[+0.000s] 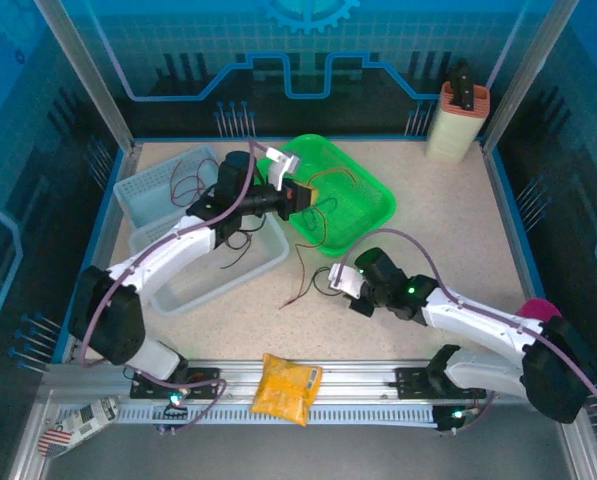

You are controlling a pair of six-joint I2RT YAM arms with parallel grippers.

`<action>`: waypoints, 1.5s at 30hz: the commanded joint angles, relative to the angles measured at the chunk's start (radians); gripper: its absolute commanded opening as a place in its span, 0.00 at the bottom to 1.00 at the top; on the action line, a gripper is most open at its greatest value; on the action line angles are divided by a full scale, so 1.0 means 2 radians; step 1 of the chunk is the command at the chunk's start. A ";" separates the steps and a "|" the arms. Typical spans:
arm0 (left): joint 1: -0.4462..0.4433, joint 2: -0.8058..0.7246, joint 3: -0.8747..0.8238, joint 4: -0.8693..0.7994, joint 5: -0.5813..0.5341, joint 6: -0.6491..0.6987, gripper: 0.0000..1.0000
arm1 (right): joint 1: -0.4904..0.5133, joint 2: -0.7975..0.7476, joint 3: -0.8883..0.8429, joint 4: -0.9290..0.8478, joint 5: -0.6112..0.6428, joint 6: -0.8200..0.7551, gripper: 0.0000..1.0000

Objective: Untangle the cables

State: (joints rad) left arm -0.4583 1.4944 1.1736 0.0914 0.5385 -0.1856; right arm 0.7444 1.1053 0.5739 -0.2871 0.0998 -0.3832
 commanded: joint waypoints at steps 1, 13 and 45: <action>0.009 -0.038 -0.016 0.003 0.008 -0.010 0.00 | -0.018 -0.021 -0.007 0.006 -0.012 0.032 0.00; 0.032 -0.104 -0.062 0.005 0.012 -0.033 0.00 | -0.066 -0.061 -0.018 -0.001 -0.023 0.086 0.00; 0.058 -0.194 -0.111 -0.076 0.016 -0.008 0.00 | -0.291 -0.119 0.017 -0.058 0.014 0.238 0.00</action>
State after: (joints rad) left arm -0.3550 1.1301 0.9642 -0.0357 0.5472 -0.2268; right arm 0.2115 0.8642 0.5770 -0.3756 0.1066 0.0067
